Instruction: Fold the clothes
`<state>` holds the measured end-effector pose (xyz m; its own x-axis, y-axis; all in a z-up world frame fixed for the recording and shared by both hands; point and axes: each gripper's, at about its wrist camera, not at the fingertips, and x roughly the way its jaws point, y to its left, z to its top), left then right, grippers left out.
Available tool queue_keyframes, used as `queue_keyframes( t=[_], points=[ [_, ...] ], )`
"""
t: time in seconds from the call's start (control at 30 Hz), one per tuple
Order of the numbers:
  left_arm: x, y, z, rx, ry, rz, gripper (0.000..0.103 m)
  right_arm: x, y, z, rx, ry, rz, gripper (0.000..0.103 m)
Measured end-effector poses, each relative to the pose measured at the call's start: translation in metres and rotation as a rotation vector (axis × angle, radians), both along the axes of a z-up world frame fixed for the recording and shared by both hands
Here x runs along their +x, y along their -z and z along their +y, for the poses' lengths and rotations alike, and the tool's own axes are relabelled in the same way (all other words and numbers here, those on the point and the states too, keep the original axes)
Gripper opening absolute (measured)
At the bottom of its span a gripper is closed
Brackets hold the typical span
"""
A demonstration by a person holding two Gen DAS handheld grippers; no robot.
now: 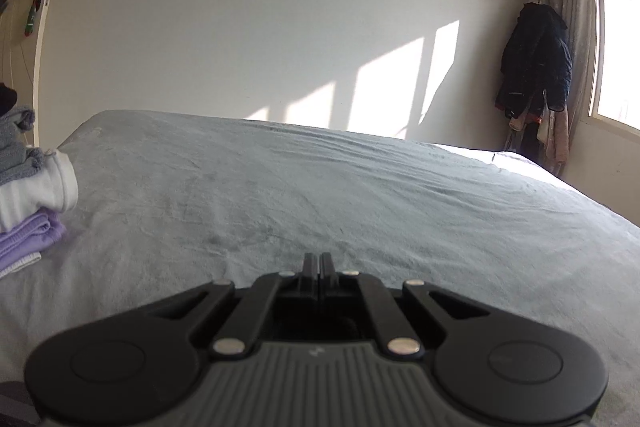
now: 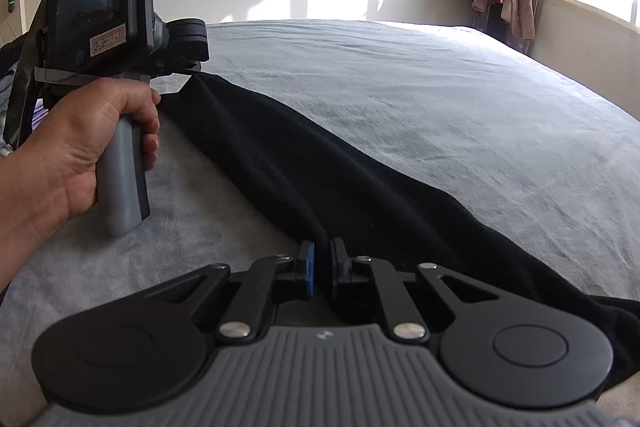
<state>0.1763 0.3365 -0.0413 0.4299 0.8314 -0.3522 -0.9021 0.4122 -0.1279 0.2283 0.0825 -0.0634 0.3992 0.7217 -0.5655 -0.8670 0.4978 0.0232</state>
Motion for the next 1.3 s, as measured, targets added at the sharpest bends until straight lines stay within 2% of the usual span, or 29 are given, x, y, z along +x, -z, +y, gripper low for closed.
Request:
queue_keyframes(
  t=[0.07, 0.13, 0.17, 0.2, 0.23, 0.27, 0.3, 0.37, 0.47, 0.53, 0.67, 0.77, 0.8, 1.0, 1.17, 1.27, 1.3],
  points=[
    [0.003, 0.003, 0.007, -0.023, -0.019, 0.041, 0.001, 0.005, 0.0, -0.003, 0.039, -0.011, 0.066, 0.009],
    [0.002, 0.005, 0.015, -0.067, -0.052, 0.065, 0.002, 0.004, 0.002, -0.001, 0.038, -0.022, 0.079, 0.011],
    [0.001, 0.005, 0.016, -0.077, -0.057, 0.065, 0.005, 0.004, 0.003, -0.001, 0.035, -0.027, 0.083, 0.015],
    [-0.001, 0.004, 0.014, -0.078, -0.055, 0.062, 0.016, 0.003, 0.001, -0.001, 0.039, -0.031, 0.09, 0.018],
    [-0.003, 0.003, 0.013, -0.08, -0.052, 0.058, 0.035, 0.003, -0.001, -0.001, 0.045, -0.034, 0.097, 0.018],
    [-0.004, 0.001, 0.009, -0.072, -0.047, 0.057, 0.042, 0.002, -0.002, -0.002, 0.05, -0.037, 0.105, 0.021],
    [-0.002, -0.001, 0.004, -0.058, -0.036, 0.059, 0.047, 0.001, -0.004, -0.002, 0.056, -0.04, 0.112, 0.029],
    [-0.001, -0.007, -0.005, -0.055, -0.001, 0.055, 0.048, 0.001, -0.012, -0.009, 0.113, -0.077, 0.16, 0.04],
    [-0.004, -0.013, -0.018, -0.102, 0.039, 0.039, 0.048, 0.004, -0.022, -0.021, 0.194, -0.097, 0.204, 0.041],
    [-0.009, -0.013, -0.028, -0.131, 0.059, 0.031, 0.048, 0.003, -0.027, -0.027, 0.213, -0.126, 0.198, 0.041],
    [-0.013, -0.009, -0.039, -0.172, 0.093, 0.036, 0.048, -0.008, -0.025, -0.024, 0.172, -0.209, 0.154, 0.038],
    [-0.018, -0.003, -0.039, -0.204, 0.09, 0.023, 0.039, -0.016, -0.023, -0.018, 0.146, -0.256, 0.111, 0.031],
    [-0.02, -0.002, -0.038, -0.211, 0.091, 0.016, 0.037, -0.018, -0.022, -0.017, 0.14, -0.256, 0.099, 0.031],
    [-0.031, 0.009, -0.026, -0.253, 0.085, -0.03, 0.037, -0.007, -0.007, -0.008, 0.08, -0.162, 0.057, 0.029],
    [-0.029, 0.018, -0.018, -0.268, 0.094, -0.072, 0.035, -0.01, 0.0, 0.002, 0.009, -0.115, -0.032, 0.026],
    [-0.029, 0.019, -0.014, -0.279, 0.097, -0.104, 0.022, -0.02, 0.005, 0.012, -0.054, -0.092, -0.137, 0.021],
    [-0.029, 0.02, -0.013, -0.281, 0.096, -0.108, 0.013, -0.024, 0.006, 0.016, -0.074, -0.087, -0.173, 0.018]
  ],
)
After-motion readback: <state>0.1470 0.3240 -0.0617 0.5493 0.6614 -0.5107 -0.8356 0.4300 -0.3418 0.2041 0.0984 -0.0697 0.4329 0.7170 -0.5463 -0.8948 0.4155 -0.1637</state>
